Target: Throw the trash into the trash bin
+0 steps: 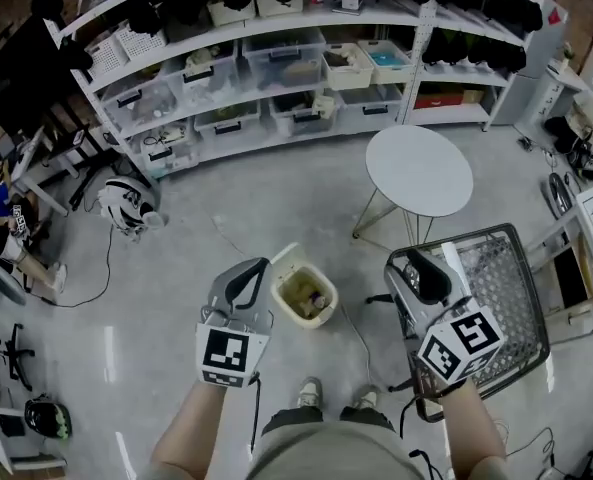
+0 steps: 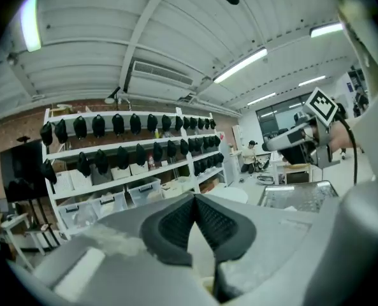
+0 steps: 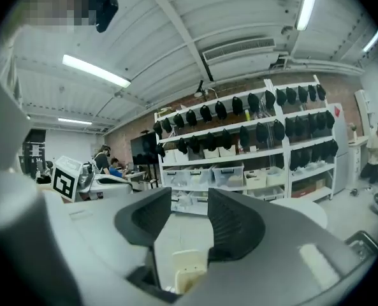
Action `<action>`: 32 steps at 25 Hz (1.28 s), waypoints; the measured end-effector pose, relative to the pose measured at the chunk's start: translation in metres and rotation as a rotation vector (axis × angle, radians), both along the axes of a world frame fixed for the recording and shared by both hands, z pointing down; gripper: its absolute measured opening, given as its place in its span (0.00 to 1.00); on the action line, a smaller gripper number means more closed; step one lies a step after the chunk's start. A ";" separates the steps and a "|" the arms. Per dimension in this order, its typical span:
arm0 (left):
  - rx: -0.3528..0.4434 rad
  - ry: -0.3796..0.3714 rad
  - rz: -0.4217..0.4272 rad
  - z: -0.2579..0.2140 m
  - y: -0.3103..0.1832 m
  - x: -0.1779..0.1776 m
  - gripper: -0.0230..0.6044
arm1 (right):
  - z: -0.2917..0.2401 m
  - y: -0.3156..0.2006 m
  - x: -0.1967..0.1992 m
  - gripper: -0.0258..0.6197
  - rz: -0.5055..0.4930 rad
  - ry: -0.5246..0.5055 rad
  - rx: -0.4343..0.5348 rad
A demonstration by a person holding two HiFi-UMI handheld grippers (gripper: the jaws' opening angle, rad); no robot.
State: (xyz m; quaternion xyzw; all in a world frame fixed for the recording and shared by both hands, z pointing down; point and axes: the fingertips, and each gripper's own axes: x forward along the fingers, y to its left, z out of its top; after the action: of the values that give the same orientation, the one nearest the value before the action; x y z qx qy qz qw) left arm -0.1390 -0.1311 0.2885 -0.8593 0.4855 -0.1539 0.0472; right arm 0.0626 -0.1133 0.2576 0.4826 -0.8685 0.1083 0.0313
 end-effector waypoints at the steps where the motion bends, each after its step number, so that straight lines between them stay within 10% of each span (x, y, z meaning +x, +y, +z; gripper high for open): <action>1: 0.018 0.010 0.010 -0.013 0.006 0.007 0.04 | -0.016 0.007 0.006 0.33 0.008 -0.001 0.031; 12: 0.152 0.161 0.116 -0.115 0.055 0.067 0.04 | -0.123 0.086 0.079 0.42 0.186 0.102 0.294; 24: 0.096 0.123 0.238 -0.095 0.045 0.140 0.04 | -0.101 0.090 0.144 0.45 0.234 0.083 0.200; 32: -0.008 0.143 0.368 -0.058 0.022 0.242 0.04 | -0.005 0.051 0.233 0.47 0.319 0.247 0.034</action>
State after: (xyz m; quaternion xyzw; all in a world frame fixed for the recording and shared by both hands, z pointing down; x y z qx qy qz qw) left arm 0.1029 -0.1089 0.2303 -0.9424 0.3219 -0.0829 0.0367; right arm 0.2952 -0.0621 0.2525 0.6242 -0.7723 0.0372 0.1118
